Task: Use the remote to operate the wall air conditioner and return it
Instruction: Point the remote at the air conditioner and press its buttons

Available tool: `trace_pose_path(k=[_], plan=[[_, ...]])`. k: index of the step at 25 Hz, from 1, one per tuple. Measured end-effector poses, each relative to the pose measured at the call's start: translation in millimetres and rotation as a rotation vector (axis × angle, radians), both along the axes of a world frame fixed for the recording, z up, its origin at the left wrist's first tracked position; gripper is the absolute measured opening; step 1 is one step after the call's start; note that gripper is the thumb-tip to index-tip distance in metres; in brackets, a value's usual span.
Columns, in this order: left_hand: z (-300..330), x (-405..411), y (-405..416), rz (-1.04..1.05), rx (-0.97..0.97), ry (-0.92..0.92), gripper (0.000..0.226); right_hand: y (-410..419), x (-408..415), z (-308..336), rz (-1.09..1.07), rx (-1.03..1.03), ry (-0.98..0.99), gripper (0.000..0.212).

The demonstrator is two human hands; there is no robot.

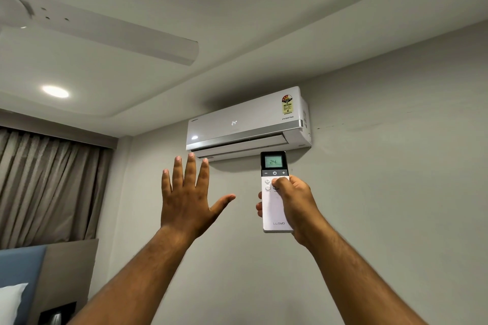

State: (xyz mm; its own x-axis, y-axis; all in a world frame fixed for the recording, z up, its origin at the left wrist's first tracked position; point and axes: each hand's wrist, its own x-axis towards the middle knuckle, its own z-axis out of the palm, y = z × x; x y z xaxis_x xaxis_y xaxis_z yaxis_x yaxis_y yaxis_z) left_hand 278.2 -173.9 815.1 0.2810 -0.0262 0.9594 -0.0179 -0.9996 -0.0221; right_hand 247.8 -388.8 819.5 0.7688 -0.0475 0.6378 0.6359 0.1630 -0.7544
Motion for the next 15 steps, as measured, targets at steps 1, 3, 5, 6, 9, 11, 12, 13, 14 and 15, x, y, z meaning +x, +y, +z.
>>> trace_pose_path(k=[1,3,5,6,9,11,12,13,14,15], plan=[[0.5,-0.2,0.0,-0.001,0.001,-0.003,0.102,-0.1,-0.6,0.4,0.006,0.004,-0.003,0.012],[1.4,-0.5,-0.2,-0.005,0.001,-0.006,0.102,-0.5,-1.7,1.2,0.006,0.007,-0.006,0.012],[1.7,-1.1,-0.5,-0.008,0.001,-0.006,0.103,-0.8,-2.8,1.5,0.000,0.004,-0.007,0.011],[1.8,-1.5,-0.9,-0.006,0.002,-0.006,0.104,-0.8,-3.0,1.7,-0.003,0.001,-0.008,0.011],[2.8,-2.3,-3.4,0.003,-0.004,-0.005,0.105,-0.1,-3.9,1.9,0.003,0.000,-0.014,0.011],[3.4,-3.2,-5.6,0.012,-0.009,-0.005,0.105,0.4,-5.1,1.5,-0.001,-0.009,-0.018,0.012],[3.6,-3.8,-6.4,0.015,-0.012,-0.005,0.105,0.5,-5.8,1.4,-0.002,-0.013,-0.019,0.012],[3.4,-4.5,-7.0,0.016,-0.013,-0.004,0.105,0.6,-6.5,1.3,-0.001,-0.011,-0.019,0.012],[3.2,-5.2,-7.3,0.018,-0.013,-0.003,0.105,0.6,-7.0,1.3,0.002,-0.008,-0.019,0.012],[3.1,-6.2,-7.5,0.021,-0.012,-0.002,0.105,0.5,-7.6,1.5,0.006,-0.004,-0.018,0.013]])
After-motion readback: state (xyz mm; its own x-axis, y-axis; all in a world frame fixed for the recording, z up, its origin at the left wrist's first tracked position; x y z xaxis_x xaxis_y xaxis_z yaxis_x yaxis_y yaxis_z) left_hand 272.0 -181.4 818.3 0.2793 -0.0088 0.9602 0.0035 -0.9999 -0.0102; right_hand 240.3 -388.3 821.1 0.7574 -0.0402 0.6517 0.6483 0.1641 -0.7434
